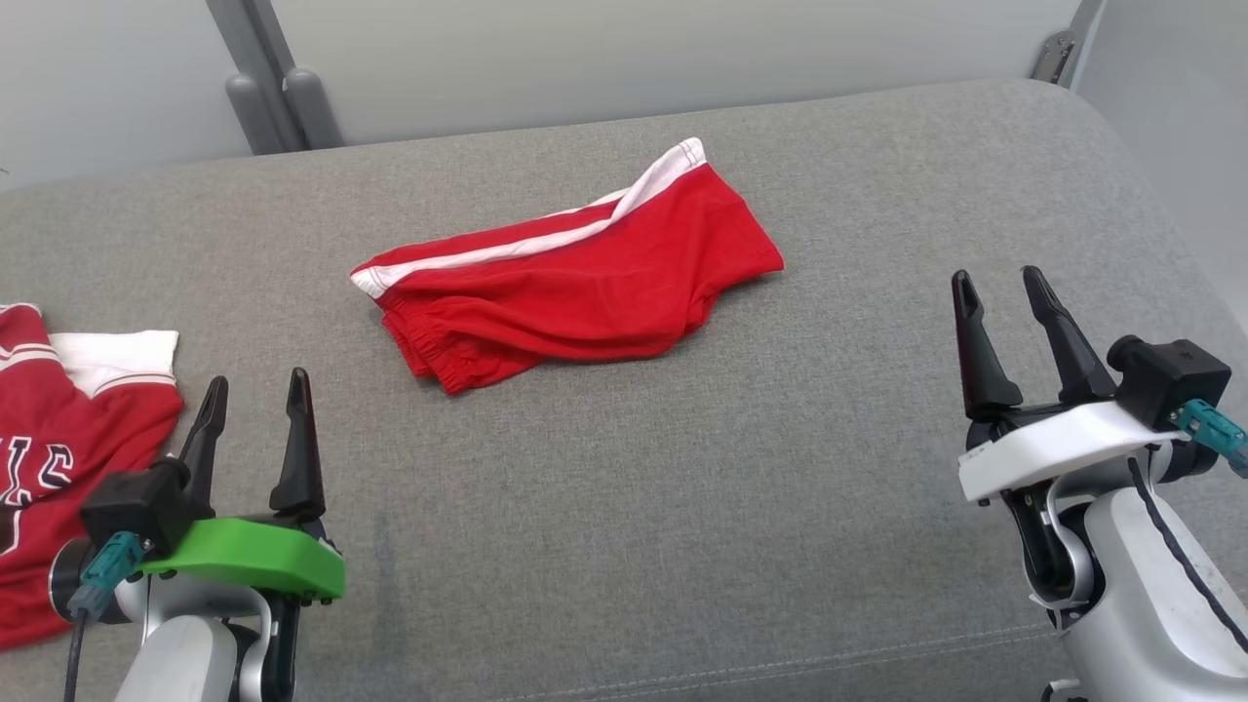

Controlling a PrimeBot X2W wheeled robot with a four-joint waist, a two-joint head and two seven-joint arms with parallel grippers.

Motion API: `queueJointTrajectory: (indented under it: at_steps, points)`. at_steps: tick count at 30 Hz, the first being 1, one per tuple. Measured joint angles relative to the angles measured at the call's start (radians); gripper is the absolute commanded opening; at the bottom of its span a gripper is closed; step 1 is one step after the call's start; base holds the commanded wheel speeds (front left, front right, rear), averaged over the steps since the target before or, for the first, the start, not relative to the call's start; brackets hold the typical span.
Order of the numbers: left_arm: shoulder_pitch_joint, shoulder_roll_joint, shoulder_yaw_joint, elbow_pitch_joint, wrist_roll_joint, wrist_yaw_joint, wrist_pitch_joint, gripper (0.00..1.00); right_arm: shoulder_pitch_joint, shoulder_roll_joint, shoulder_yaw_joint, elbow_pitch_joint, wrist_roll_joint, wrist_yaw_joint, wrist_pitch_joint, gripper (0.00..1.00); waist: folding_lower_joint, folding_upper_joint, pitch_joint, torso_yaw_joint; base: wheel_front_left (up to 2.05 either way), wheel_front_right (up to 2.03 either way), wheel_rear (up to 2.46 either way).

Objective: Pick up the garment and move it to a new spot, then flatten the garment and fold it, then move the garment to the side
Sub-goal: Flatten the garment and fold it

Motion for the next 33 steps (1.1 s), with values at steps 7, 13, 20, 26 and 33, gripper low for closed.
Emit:
queueJointTrajectory:
  at_steps: [7, 13, 20, 26, 33]
  points:
    - [0.024, -0.013, 0.026, -0.047, 0.02, 0.0, 0.0, 1.0, 0.044, 0.007, -0.013, -0.064, -0.033, 0.0, 0.0, 1.0, 0.0, 0.0, -0.003, 0.002, 0.0, 0.0, 0.0]
    - [0.044, -0.033, 0.031, -0.066, 0.044, -0.01, 0.0, 1.0, 0.072, 0.018, -0.017, -0.094, -0.041, 0.002, 0.0, 1.0, 0.0, 0.0, 0.001, 0.005, 0.0, 0.0, 0.0]
    - [0.063, -0.044, 0.041, -0.077, 0.052, -0.022, 0.0, 1.0, 0.097, 0.026, -0.022, -0.107, -0.049, 0.012, 0.0, 1.0, 0.0, 0.0, 0.007, 0.009, 0.0, 0.0, 0.0]
    - [0.065, -0.057, 0.046, -0.093, 0.058, -0.035, 0.0, 1.0, 0.098, 0.049, -0.012, -0.08, -0.031, 0.037, 0.0, 1.0, 0.0, 0.0, 0.02, 0.01, 0.0, 0.0, 0.0]
    - [0.065, -0.064, 0.026, -0.111, 0.066, -0.068, 0.0, 1.0, 0.07, 0.05, -0.015, -0.005, -0.006, 0.045, 0.001, 1.0, 0.0, 0.0, 0.053, 0.023, 0.0, 0.0, 0.0]
